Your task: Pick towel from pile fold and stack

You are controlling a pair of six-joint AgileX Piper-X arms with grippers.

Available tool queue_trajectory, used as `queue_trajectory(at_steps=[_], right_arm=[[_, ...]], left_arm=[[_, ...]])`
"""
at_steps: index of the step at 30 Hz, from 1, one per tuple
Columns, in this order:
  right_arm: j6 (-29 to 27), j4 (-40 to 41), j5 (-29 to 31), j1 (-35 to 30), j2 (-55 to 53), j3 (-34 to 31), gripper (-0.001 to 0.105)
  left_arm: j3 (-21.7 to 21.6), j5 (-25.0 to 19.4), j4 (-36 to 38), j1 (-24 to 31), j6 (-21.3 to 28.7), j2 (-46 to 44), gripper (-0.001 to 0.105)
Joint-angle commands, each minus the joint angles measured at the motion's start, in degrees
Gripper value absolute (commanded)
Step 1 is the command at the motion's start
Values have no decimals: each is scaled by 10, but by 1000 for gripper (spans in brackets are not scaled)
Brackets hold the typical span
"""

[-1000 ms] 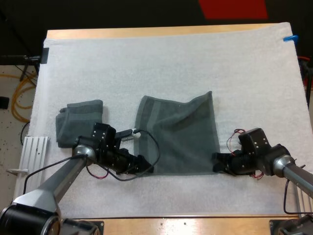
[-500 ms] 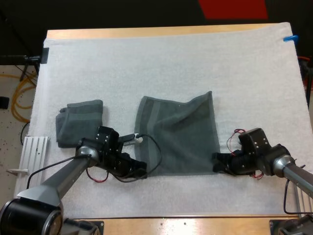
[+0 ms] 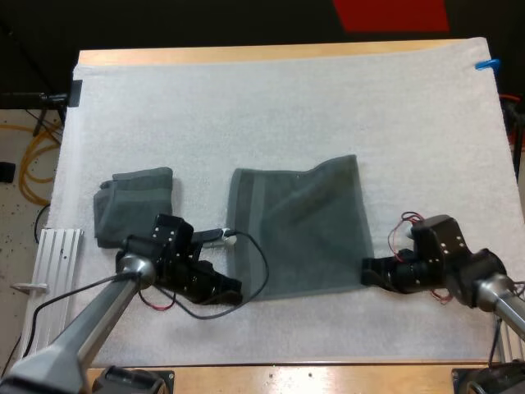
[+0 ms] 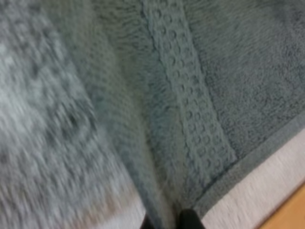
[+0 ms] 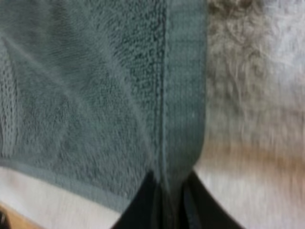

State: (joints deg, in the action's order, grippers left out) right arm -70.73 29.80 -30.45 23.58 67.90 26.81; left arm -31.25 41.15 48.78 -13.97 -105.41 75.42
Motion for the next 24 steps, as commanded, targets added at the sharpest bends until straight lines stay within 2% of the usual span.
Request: queue_trajectory(at_steps=[1,8,12,15,20,24], right_arm=[[-5,31,1,0,-22,0,0],[-2,131,1,0,-115,5,0],[2,159,1,0,-153,11,0],[29,136,-4,0,-161,13,0],[91,26,-4,0,-127,13,0],[141,-75,-2,-1,-70,13,0]], left_arm=[[2,-5,35,-3,10,-22,0],[2,-1,143,-3,42,-101,0],[2,40,144,-3,40,-130,0],[2,42,104,-3,20,-130,0],[2,42,-52,0,-77,-94,0],[2,48,-168,0,-136,-52,0]])
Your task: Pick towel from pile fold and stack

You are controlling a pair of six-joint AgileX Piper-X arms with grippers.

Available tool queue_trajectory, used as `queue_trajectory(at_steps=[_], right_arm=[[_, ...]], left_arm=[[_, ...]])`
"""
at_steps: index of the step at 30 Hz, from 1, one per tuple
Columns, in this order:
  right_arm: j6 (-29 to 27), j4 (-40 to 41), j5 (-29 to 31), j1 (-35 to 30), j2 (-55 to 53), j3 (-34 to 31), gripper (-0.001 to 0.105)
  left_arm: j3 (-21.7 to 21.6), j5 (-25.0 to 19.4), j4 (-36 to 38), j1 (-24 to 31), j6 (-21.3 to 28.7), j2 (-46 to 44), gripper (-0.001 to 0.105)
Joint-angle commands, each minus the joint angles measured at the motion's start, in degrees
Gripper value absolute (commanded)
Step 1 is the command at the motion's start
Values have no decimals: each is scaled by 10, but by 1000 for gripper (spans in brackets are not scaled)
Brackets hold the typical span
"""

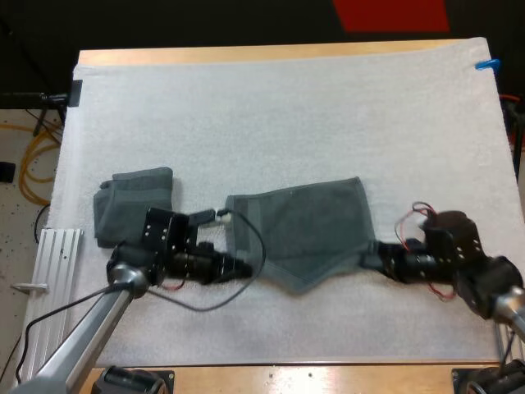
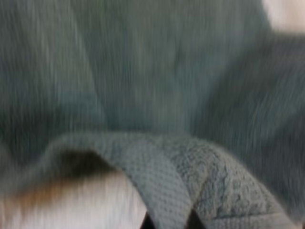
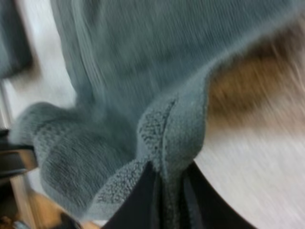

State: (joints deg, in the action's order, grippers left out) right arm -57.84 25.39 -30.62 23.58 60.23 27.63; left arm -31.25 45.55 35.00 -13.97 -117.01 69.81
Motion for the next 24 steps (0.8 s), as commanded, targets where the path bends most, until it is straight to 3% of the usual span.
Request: queue_trajectory(at_steps=[1,4,9,15,24], right_arm=[[26,-62,0,-1,28,5,0],[63,-134,0,-1,76,5,0],[92,-214,5,-1,157,23,0],[92,-235,89,-1,202,51,0],[92,-243,151,-1,235,59,0]], left_arm=[[2,5,-61,0,-39,16,0],[2,5,-132,0,-76,46,0],[2,2,-203,12,-92,90,0],[2,-2,-243,47,-92,121,0],[2,-7,-287,82,-92,129,0]])
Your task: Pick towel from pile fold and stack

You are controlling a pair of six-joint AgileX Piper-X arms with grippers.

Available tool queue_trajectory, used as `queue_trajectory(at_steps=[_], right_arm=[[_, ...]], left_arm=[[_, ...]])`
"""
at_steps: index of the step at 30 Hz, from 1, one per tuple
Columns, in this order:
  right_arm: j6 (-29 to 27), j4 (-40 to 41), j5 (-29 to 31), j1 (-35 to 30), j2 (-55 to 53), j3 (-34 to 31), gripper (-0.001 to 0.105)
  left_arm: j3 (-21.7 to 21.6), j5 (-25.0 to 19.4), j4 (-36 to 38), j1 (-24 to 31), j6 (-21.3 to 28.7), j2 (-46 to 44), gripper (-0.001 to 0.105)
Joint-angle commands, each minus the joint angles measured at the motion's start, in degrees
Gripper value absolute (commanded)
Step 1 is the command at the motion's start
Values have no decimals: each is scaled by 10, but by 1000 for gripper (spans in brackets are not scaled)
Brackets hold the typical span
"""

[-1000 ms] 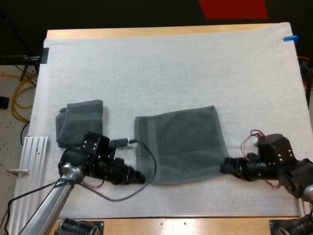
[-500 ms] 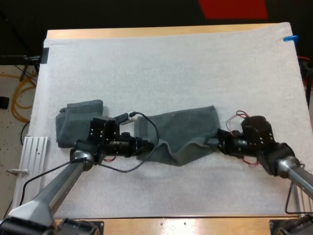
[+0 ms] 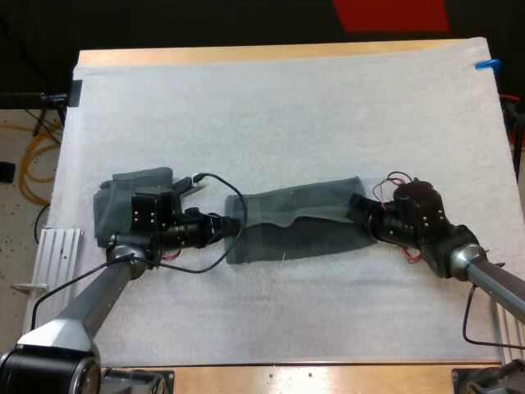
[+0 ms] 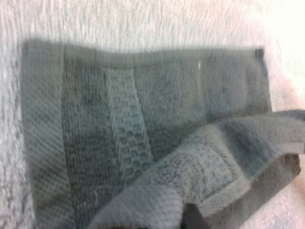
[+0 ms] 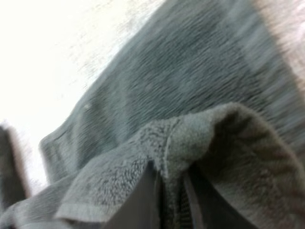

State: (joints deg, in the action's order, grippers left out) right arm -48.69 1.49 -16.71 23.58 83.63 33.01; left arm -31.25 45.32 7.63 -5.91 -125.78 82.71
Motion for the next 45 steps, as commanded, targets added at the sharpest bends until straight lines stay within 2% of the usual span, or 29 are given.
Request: queue_trajectory(at_steps=[1,8,11,13,15,16,18,19,20,21,24,27,31,34,37,40,45], right_arm=[[1,-4,12,-1,2,5,0],[1,-5,14,-1,2,5,0],[1,-5,15,-1,2,5,0],[1,-5,15,-1,2,5,4],[-3,-10,15,-1,2,5,24],[-4,-15,15,-1,2,5,29],[-4,-44,13,-1,2,5,62],[-4,-55,13,-1,2,5,67],[-14,-78,11,-1,2,5,79],[-34,-103,11,-1,2,5,85],[-75,-165,11,-1,1,5,83],[-114,-195,13,-1,-9,5,81],[-169,-191,15,-1,-35,5,81],[-206,-183,19,-1,-63,5,81],[-227,-153,42,-1,-99,5,81],[-263,-104,61,-1,-142,5,81],[-304,7,80,-1,-214,5,81]], left_arm=[[2,-5,-16,1,-4,0,0],[2,-5,-23,1,-4,0,0],[2,-3,-23,1,16,0,0],[2,-3,-23,1,36,0,2],[2,-2,-23,1,48,0,10],[2,-2,-23,1,48,0,14],[2,-2,-32,1,51,0,30],[2,-2,-38,1,51,0,33],[2,-2,-49,1,51,0,41],[2,-2,-56,1,51,0,46],[-5,-2,-76,1,51,0,48],[-27,4,-76,1,51,-3,48],[-50,8,-76,1,51,-23,48],[-63,-13,-76,1,64,-56,48],[-73,-37,-42,1,89,-100,48],[-79,-63,21,1,138,-156,48],[-80,-119,167,1,226,-265,48]])
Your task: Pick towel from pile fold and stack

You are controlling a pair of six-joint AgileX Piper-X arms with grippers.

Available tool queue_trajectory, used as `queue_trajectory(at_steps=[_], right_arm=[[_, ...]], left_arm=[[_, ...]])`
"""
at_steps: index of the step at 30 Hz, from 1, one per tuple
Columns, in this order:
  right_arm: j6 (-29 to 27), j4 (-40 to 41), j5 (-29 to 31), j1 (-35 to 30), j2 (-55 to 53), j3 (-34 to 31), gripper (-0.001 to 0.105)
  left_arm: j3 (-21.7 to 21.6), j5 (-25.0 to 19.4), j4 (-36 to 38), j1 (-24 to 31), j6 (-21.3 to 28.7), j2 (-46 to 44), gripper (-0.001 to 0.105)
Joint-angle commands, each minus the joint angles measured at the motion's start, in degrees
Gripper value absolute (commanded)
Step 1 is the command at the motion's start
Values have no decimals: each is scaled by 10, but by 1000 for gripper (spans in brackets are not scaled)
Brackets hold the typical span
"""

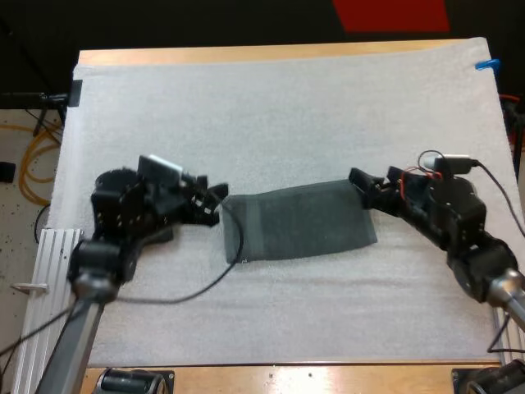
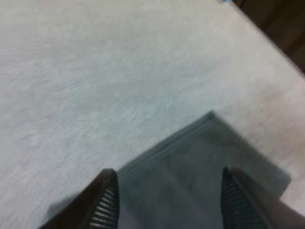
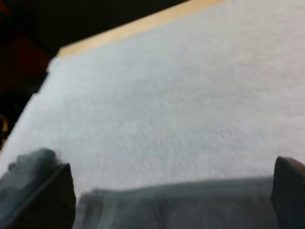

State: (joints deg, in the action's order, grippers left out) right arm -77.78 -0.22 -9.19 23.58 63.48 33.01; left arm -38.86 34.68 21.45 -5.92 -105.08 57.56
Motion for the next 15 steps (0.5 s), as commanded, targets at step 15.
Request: queue_trajectory(at_steps=[15], right_arm=[[-13,303,6,-1,-192,5,81]], left_arm=[[-5,-28,371,1,53,-273,69]])
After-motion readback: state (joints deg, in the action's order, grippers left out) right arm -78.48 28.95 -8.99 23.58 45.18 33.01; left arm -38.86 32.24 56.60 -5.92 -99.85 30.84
